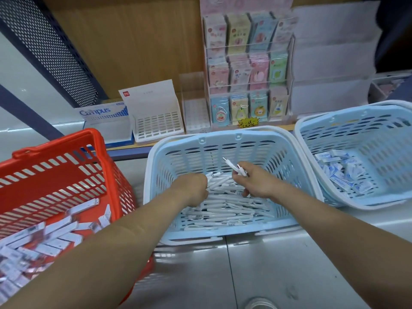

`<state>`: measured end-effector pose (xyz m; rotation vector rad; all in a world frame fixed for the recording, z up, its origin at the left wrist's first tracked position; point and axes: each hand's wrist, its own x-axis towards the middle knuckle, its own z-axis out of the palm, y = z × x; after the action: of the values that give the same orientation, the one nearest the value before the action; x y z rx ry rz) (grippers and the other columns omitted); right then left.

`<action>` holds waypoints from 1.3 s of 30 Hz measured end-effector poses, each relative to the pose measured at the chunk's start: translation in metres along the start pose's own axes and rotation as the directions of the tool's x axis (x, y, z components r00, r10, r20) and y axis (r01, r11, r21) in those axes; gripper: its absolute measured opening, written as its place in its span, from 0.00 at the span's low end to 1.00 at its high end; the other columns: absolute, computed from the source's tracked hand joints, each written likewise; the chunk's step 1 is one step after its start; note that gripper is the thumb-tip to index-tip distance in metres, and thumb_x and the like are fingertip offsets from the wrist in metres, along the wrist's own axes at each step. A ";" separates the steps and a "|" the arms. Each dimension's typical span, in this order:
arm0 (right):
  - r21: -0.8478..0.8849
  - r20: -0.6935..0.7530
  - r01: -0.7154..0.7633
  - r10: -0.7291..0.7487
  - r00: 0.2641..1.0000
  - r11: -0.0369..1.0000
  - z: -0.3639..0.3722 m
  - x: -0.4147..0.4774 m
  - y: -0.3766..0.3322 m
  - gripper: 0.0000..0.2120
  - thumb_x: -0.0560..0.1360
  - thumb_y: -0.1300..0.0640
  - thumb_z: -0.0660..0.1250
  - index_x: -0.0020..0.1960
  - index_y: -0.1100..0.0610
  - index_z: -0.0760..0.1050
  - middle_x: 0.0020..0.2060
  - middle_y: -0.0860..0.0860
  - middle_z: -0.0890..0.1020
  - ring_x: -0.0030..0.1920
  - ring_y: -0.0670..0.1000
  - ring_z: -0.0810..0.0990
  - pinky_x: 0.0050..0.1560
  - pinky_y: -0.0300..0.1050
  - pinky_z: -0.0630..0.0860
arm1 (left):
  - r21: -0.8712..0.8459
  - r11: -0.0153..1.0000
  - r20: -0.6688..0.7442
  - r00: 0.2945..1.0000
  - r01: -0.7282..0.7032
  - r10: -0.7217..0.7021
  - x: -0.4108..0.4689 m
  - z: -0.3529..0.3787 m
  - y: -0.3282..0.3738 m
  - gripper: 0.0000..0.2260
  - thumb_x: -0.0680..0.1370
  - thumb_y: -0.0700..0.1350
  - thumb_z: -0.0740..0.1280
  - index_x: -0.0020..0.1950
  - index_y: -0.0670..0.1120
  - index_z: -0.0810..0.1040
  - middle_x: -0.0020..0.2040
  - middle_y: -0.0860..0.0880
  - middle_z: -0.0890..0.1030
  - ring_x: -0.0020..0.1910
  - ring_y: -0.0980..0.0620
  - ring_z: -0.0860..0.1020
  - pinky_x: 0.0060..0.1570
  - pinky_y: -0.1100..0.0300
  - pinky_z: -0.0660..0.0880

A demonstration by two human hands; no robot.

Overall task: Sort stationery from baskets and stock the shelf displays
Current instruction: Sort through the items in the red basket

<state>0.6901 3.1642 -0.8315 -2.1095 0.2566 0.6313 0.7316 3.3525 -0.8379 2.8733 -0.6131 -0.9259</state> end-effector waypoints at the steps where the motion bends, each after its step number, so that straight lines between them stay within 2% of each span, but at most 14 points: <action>1: -0.070 0.027 -0.005 0.007 1.000 0.998 0.001 0.003 0.002 0.09 0.82 0.52 0.59 0.59 0.54 0.68 0.43 0.52 0.76 0.37 0.52 0.79 0.35 0.43 0.72 | -0.053 0.999 -0.025 1.000 0.006 -0.007 0.001 -0.001 -0.001 0.12 0.79 0.50 0.65 0.54 0.42 0.80 0.52 0.46 0.81 0.51 0.44 0.78 0.50 0.56 0.74; 3: -0.246 0.073 0.002 0.016 0.997 0.969 0.003 0.009 0.006 0.17 0.81 0.50 0.61 0.68 0.53 0.65 0.54 0.55 0.79 0.46 0.55 0.80 0.42 0.44 0.73 | -0.214 0.977 -0.068 0.997 0.021 -0.036 0.002 -0.006 -0.004 0.13 0.76 0.51 0.71 0.54 0.44 0.82 0.47 0.46 0.82 0.46 0.48 0.79 0.48 0.58 0.75; 6: -0.394 0.081 0.007 0.026 0.996 0.919 0.007 0.017 0.009 0.25 0.80 0.47 0.62 0.74 0.51 0.61 0.67 0.56 0.74 0.62 0.57 0.75 0.58 0.46 0.71 | -0.537 0.843 -0.075 0.993 0.038 -0.092 -0.001 -0.015 -0.006 0.07 0.72 0.45 0.76 0.44 0.43 0.83 0.34 0.45 0.82 0.31 0.51 0.78 0.41 0.58 0.77; 10: -0.449 0.081 0.038 -0.002 0.997 0.893 0.003 0.017 0.000 0.35 0.75 0.43 0.68 0.77 0.47 0.57 0.73 0.53 0.68 0.71 0.56 0.68 0.67 0.50 0.68 | -0.810 0.586 -0.082 0.991 -0.003 -0.108 -0.009 -0.023 -0.003 0.06 0.72 0.32 0.74 0.41 0.41 0.80 0.38 0.39 0.81 0.33 0.49 0.79 0.42 0.56 0.80; 12: -0.197 0.157 0.044 -0.013 0.988 0.979 -0.002 0.009 -0.011 0.33 0.75 0.49 0.70 0.76 0.48 0.61 0.69 0.51 0.72 0.67 0.53 0.73 0.60 0.45 0.72 | -0.852 0.523 -0.098 0.991 -0.034 -0.095 -0.013 -0.027 0.002 0.07 0.72 0.31 0.73 0.42 0.42 0.80 0.42 0.37 0.81 0.37 0.48 0.79 0.45 0.57 0.80; 14: 0.130 0.230 0.032 -0.062 0.971 0.991 -0.004 0.000 -0.019 0.23 0.76 0.54 0.71 0.70 0.51 0.71 0.59 0.52 0.81 0.55 0.49 0.82 0.52 0.45 0.77 | -0.877 0.475 -0.119 0.989 -0.064 -0.086 -0.015 -0.028 0.007 0.08 0.72 0.31 0.73 0.43 0.43 0.81 0.43 0.38 0.83 0.40 0.48 0.80 0.50 0.54 0.80; 15: 0.191 0.205 0.066 -0.106 0.973 0.979 -0.003 -0.003 -0.022 0.17 0.77 0.56 0.70 0.65 0.53 0.76 0.53 0.53 0.84 0.50 0.48 0.84 0.50 0.44 0.78 | -0.887 0.455 -0.133 0.988 -0.082 -0.081 -0.016 -0.028 0.009 0.08 0.72 0.31 0.73 0.44 0.42 0.81 0.42 0.40 0.83 0.40 0.48 0.80 0.51 0.54 0.80; 20: -0.036 -0.056 0.278 -0.280 0.958 0.960 -0.024 -0.021 -0.026 0.06 0.79 0.57 0.66 0.52 0.52 0.81 0.40 0.50 0.85 0.36 0.46 0.84 0.40 0.42 0.78 | -0.920 0.323 -0.259 0.963 -0.224 -0.068 -0.027 -0.037 0.034 0.09 0.75 0.33 0.70 0.46 0.47 0.81 0.41 0.47 0.82 0.41 0.51 0.79 0.49 0.58 0.79; 26: -0.033 -0.475 0.335 -0.310 0.824 0.942 -0.100 -0.066 0.011 0.08 0.76 0.58 0.70 0.50 0.45 0.81 0.33 0.49 0.82 0.34 0.51 0.81 0.44 0.49 0.78 | -0.769 0.528 -0.424 0.906 -0.360 0.000 -0.019 -0.048 0.080 0.12 0.78 0.38 0.68 0.42 0.55 0.81 0.36 0.54 0.80 0.34 0.54 0.75 0.41 0.54 0.76; 28: -0.080 -0.595 0.237 -0.238 0.768 0.968 -0.128 -0.074 0.036 0.09 0.76 0.55 0.69 0.56 0.48 0.82 0.29 0.52 0.77 0.32 0.55 0.77 0.42 0.48 0.74 | -0.707 0.591 -0.434 0.898 -0.388 0.070 -0.011 -0.050 0.110 0.10 0.78 0.39 0.68 0.43 0.54 0.81 0.36 0.57 0.79 0.32 0.60 0.74 0.38 0.60 0.73; 31: -0.124 -0.609 0.025 -0.096 0.787 0.992 -0.157 -0.075 0.078 0.13 0.79 0.54 0.66 0.62 0.53 0.79 0.28 0.45 0.72 0.30 0.45 0.72 0.38 0.42 0.67 | -0.525 0.725 -0.423 0.876 -0.446 0.232 0.001 -0.048 0.162 0.07 0.77 0.45 0.69 0.54 0.52 0.82 0.43 0.55 0.78 0.41 0.59 0.76 0.44 0.61 0.72; 34: -0.172 -0.540 -0.064 -0.040 0.840 0.983 -0.167 -0.068 0.106 0.14 0.80 0.55 0.64 0.64 0.55 0.78 0.44 0.49 0.84 0.43 0.47 0.79 0.44 0.39 0.69 | -0.264 0.869 -0.424 0.860 -0.419 0.285 0.015 -0.043 0.199 0.20 0.75 0.55 0.70 0.66 0.53 0.76 0.53 0.52 0.69 0.58 0.51 0.69 0.59 0.59 0.69; 36: -0.174 -0.517 -0.102 -0.002 0.856 0.979 -0.172 -0.059 0.118 0.15 0.80 0.55 0.63 0.66 0.56 0.77 0.59 0.53 0.82 0.58 0.53 0.79 0.51 0.38 0.68 | -0.149 0.914 -0.439 0.853 -0.378 0.281 0.022 -0.043 0.212 0.24 0.74 0.58 0.70 0.68 0.54 0.73 0.56 0.51 0.67 0.62 0.49 0.64 0.63 0.56 0.67; 39: -0.152 -0.514 -0.160 0.060 0.856 0.975 -0.179 -0.050 0.123 0.20 0.81 0.57 0.62 0.72 0.55 0.70 0.67 0.53 0.76 0.65 0.54 0.75 0.60 0.40 0.68 | -0.061 0.949 -0.465 0.850 -0.310 0.248 0.031 -0.044 0.220 0.26 0.74 0.60 0.69 0.70 0.53 0.71 0.64 0.49 0.68 0.67 0.47 0.59 0.66 0.54 0.64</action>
<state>0.6592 2.9444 -0.8072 -2.4357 0.6376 0.1493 0.7026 3.1353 -0.7799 2.6348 -0.8445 -0.2273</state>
